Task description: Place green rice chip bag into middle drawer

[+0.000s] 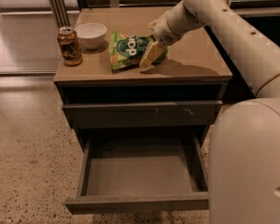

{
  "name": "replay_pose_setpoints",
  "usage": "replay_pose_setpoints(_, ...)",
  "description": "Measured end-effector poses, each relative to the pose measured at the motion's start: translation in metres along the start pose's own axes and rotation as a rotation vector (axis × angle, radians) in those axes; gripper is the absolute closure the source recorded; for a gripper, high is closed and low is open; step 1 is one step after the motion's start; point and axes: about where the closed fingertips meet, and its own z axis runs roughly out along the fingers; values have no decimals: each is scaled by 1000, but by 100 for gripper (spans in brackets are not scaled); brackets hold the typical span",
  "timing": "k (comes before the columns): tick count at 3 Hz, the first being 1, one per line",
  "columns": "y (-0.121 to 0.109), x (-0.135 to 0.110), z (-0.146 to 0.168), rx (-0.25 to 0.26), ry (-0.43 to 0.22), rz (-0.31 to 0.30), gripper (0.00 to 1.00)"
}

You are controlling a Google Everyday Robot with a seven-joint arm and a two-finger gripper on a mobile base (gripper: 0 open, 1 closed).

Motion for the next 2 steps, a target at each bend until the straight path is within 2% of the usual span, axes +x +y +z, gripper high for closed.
replay_pose_setpoints(2,0,0,1,-1,0,0,55)
